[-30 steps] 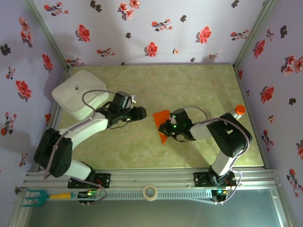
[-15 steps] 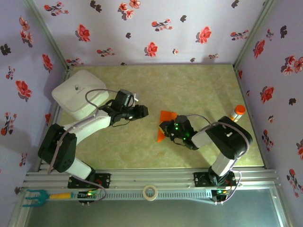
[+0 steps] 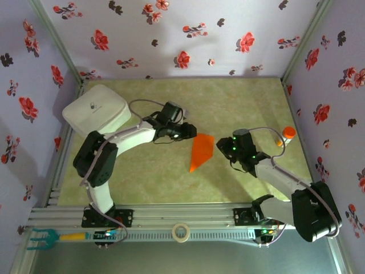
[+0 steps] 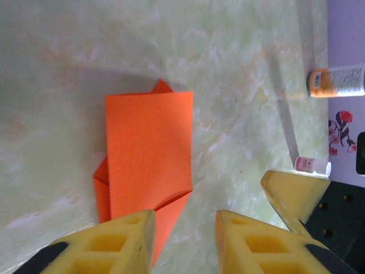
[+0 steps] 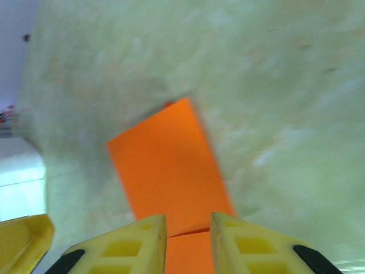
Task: Fold a paper plane with a square sheet of paper (pick it up from the middle)
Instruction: Fold the wing for the fifth time at the center of the table.
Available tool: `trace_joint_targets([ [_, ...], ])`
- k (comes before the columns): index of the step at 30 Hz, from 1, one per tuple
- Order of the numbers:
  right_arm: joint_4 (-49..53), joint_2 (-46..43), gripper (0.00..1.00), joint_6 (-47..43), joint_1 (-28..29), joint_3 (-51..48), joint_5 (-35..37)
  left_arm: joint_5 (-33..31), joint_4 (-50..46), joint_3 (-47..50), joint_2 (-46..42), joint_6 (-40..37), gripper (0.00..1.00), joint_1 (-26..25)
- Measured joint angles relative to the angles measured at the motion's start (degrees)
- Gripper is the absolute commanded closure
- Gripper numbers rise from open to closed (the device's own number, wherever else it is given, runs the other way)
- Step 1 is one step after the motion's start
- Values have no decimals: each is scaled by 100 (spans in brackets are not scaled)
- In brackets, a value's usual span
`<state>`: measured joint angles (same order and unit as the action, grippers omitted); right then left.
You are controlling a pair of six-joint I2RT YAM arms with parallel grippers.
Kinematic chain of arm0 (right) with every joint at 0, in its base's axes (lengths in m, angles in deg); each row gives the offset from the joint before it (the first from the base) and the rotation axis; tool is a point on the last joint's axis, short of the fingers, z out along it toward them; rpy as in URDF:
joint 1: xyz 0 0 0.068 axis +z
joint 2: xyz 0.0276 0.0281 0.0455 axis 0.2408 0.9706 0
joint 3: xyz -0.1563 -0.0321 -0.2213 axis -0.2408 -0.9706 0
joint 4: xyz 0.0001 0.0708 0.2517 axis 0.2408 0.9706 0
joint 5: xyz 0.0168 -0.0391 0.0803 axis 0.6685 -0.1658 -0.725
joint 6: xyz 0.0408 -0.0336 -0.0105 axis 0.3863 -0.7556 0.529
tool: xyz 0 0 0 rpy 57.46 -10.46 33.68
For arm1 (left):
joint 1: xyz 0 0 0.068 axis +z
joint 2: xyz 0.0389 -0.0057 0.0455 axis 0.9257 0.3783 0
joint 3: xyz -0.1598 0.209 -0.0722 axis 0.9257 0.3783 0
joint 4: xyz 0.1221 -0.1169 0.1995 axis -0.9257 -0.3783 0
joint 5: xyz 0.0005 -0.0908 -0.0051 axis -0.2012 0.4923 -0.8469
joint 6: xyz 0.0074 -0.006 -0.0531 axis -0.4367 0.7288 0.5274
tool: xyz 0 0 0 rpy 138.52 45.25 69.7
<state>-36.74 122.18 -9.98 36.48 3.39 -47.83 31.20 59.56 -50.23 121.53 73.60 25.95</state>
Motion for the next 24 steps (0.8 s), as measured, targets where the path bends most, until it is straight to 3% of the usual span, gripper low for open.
trace_joint_targets([
  [8,190,-55,66,-352,-92,-140,-505,402,-48,-479,852,87,72,-120],
  [14,118,551,65,-487,-92,-92,-1032,625,-13,-706,1244,177,72,-120],
  [24,48,1003,60,-647,-92,107,-1427,647,79,-348,1410,275,76,13],
])
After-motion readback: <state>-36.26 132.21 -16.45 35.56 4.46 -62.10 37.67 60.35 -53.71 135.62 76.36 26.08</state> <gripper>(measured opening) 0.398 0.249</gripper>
